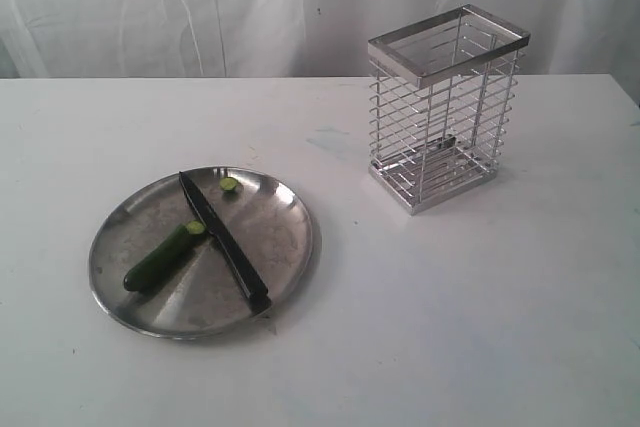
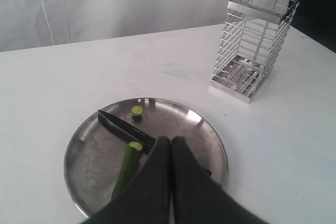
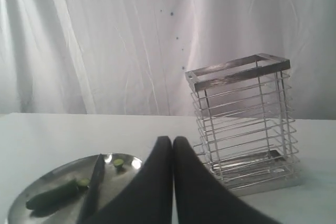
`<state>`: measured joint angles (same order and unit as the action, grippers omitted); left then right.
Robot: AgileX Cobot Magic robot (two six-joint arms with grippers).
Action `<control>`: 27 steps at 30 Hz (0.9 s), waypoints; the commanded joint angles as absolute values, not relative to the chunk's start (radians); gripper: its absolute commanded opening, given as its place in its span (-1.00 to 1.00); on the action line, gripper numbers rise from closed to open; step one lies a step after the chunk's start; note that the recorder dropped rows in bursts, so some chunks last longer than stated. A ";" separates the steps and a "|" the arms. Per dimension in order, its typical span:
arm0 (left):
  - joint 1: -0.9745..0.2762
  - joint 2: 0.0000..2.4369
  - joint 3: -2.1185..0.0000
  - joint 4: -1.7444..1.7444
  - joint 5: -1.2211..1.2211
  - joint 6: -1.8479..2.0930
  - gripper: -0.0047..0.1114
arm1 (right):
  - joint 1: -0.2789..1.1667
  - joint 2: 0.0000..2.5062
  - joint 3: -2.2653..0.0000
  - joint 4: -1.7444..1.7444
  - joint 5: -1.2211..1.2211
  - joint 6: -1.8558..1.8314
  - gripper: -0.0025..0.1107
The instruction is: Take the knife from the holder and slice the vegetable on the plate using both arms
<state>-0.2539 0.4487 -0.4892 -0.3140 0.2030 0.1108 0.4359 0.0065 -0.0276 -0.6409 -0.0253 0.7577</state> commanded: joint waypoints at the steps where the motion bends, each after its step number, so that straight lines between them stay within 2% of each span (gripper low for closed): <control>1: -0.251 0.443 -0.485 -0.318 0.204 0.112 -0.92 | 0.430 0.000 -0.023 -0.088 0.065 0.087 -0.96; 3: -0.251 0.443 -0.485 -0.318 0.204 0.112 -0.92 | 0.430 0.000 -0.023 0.000 0.104 -0.054 -0.96; 27: -0.251 0.443 -0.485 -0.318 0.202 0.112 -0.92 | 0.430 0.000 0.000 -0.019 0.185 0.000 -0.96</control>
<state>-0.2539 0.4487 -0.4892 -0.3100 0.2030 0.1127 0.4359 0.0065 -0.0045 -0.0135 0.1873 0.0000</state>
